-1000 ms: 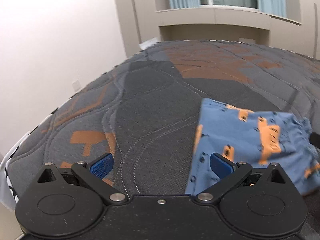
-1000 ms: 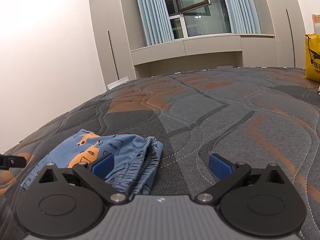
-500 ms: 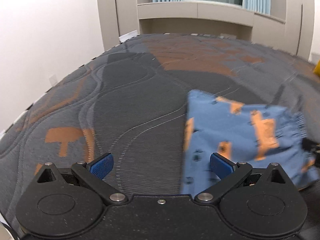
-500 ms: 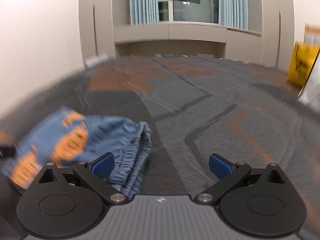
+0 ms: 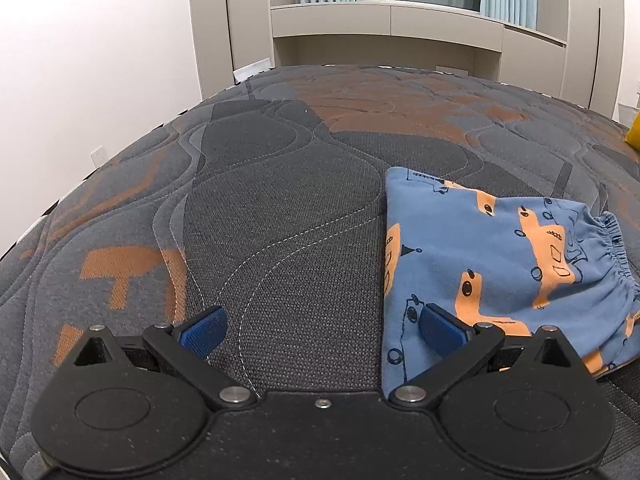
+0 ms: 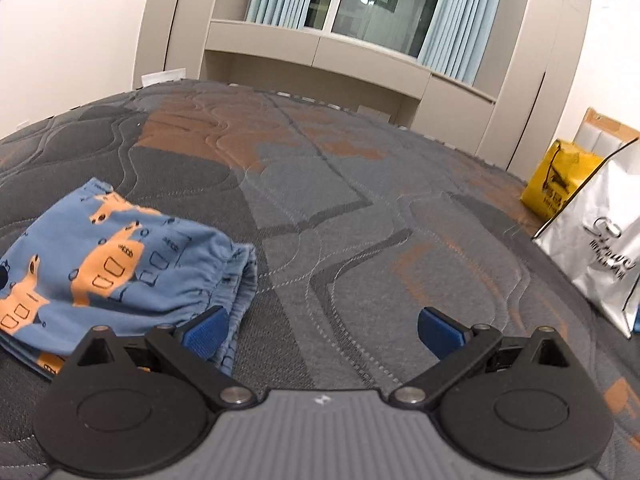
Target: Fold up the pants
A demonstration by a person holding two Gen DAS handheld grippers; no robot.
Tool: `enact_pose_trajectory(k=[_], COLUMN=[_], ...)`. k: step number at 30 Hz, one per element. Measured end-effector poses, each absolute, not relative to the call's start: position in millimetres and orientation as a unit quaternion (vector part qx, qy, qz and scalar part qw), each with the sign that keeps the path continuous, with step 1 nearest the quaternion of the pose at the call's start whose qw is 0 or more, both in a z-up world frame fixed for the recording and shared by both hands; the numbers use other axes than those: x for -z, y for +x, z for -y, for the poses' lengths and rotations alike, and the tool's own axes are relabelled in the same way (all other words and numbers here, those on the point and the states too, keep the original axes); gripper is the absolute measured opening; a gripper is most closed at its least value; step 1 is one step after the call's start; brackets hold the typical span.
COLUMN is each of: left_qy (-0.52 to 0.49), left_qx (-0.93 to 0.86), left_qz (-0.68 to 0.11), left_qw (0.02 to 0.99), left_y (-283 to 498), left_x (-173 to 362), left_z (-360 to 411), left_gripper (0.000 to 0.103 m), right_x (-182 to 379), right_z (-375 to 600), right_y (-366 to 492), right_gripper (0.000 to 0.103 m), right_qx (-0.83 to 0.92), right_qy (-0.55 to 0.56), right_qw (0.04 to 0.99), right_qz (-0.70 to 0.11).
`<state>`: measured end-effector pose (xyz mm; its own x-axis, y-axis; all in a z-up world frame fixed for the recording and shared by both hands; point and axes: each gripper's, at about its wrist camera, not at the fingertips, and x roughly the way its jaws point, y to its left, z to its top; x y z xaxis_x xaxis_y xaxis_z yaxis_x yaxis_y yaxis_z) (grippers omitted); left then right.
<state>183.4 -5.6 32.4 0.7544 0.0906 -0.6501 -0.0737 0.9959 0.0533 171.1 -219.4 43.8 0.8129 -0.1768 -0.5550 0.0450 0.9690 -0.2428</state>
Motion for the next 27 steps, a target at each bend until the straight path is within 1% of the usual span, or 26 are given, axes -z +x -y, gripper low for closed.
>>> enact_pose_trajectory(k=[4, 14, 27], left_qy=[0.008, 0.01, 0.041], left_qx=[-0.044, -0.045, -0.044], left_qz=[-0.348, -0.348, -0.32], left_qw=[0.936, 0.936, 0.945], left_y=[183, 183, 192], left_x=[-32, -33, -50], left_z=[5, 5, 15], left_gripper=[0.103, 0.103, 0.103], right_x=[-52, -60, -53], right_z=[223, 246, 219], right_y=[168, 160, 172], right_gripper=[0.103, 0.103, 0.103], right_qx=[0.085, 0.108, 0.052], right_qy=[-0.113, -0.082, -0.068], right_qw=[0.945, 0.948, 0.951], right_qz=[-0.293, -0.289, -0.298])
